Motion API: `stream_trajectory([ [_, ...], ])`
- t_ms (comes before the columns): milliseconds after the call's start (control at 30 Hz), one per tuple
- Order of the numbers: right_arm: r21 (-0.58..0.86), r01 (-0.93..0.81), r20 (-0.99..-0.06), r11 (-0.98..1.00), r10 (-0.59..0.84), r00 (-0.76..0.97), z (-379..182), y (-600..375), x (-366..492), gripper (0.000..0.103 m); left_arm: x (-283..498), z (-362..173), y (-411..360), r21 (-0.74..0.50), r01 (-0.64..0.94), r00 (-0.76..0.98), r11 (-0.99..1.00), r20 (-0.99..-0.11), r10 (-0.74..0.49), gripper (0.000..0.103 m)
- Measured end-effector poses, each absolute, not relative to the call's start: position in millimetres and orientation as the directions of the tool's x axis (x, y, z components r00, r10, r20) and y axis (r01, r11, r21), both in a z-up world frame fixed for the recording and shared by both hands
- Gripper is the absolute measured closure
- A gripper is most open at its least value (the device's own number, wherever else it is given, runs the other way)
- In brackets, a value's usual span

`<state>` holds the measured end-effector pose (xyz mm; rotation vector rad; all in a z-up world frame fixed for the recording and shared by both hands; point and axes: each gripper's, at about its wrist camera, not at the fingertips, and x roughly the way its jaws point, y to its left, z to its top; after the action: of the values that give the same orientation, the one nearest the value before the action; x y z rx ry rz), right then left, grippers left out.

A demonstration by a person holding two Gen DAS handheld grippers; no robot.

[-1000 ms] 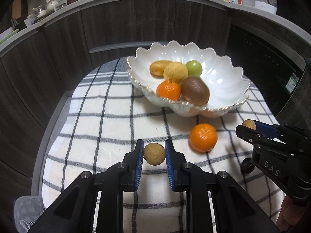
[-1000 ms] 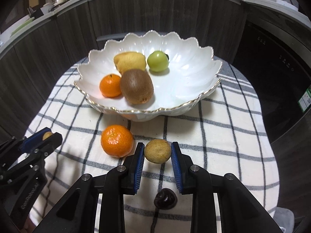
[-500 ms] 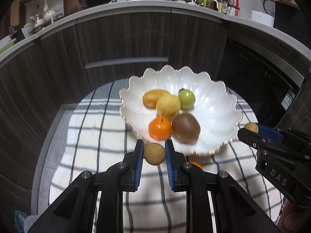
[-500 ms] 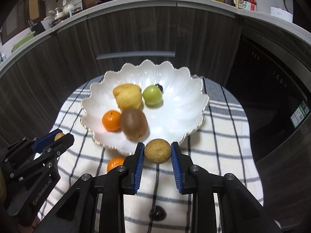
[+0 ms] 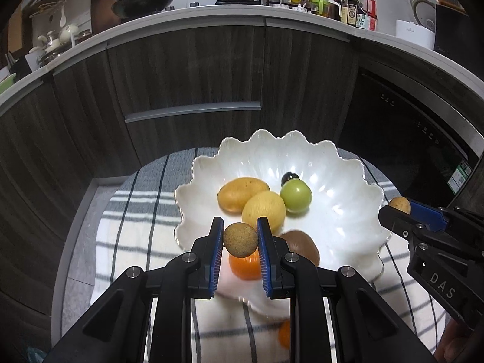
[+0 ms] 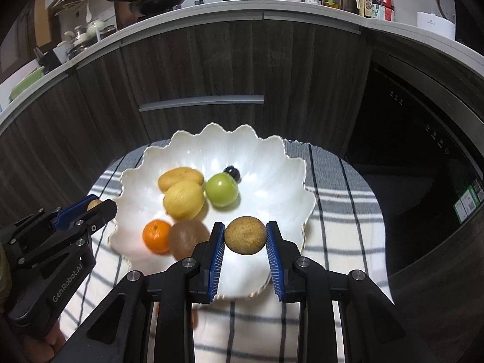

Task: Organize fruits
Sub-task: 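Carry both small tan fruits into the white bowl and open both grippers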

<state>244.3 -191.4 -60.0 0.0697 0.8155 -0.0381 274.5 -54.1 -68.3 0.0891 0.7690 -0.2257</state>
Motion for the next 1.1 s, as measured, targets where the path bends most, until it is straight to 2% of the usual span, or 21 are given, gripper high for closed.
stream_trajectory([
  [600, 0.073, 0.074, -0.761, 0.995, 0.007, 0.648, -87, -200, 296, 0.074, 323, -90, -61, -0.002, 0.234, 0.668, 0.972, -0.726, -0.162, 0.080],
  [733, 0.078, 0.074, -0.764, 0.994, 0.012, 0.645, -88, -201, 299, 0.074, 323, -90, -60, 0.004, 0.225, 0.678, 0.974, -0.719, -0.154, 0.060],
  [833, 0.075, 0.076, -0.762, 0.994, 0.008, 0.648, -87, -201, 299, 0.073, 322, -89, -60, 0.011, 0.221, 0.680, 0.975, -0.719, -0.146, 0.056],
  [900, 0.071, 0.084, -0.761, 0.994, -0.001, 0.648, -86, -201, 298, 0.062, 322, -87, -59, 0.013, 0.213, 0.681, 0.977, -0.719, -0.139, 0.048],
  [967, 0.055, 0.110, -0.754, 0.992, -0.031, 0.656, -83, -203, 296, 0.033, 319, -84, -58, 0.015, 0.206, 0.690, 0.978, -0.712, -0.135, 0.042],
  [1033, 0.037, 0.128, -0.743, 0.991, -0.058, 0.667, -79, -204, 292, 0.024, 316, -80, -57, 0.020, 0.205, 0.697, 0.979, -0.705, -0.131, 0.039],
  [1100, 0.025, 0.137, -0.736, 0.990, -0.075, 0.673, -74, -205, 289, 0.024, 313, -75, -58, 0.028, 0.199, 0.705, 0.980, -0.699, -0.123, 0.032],
])
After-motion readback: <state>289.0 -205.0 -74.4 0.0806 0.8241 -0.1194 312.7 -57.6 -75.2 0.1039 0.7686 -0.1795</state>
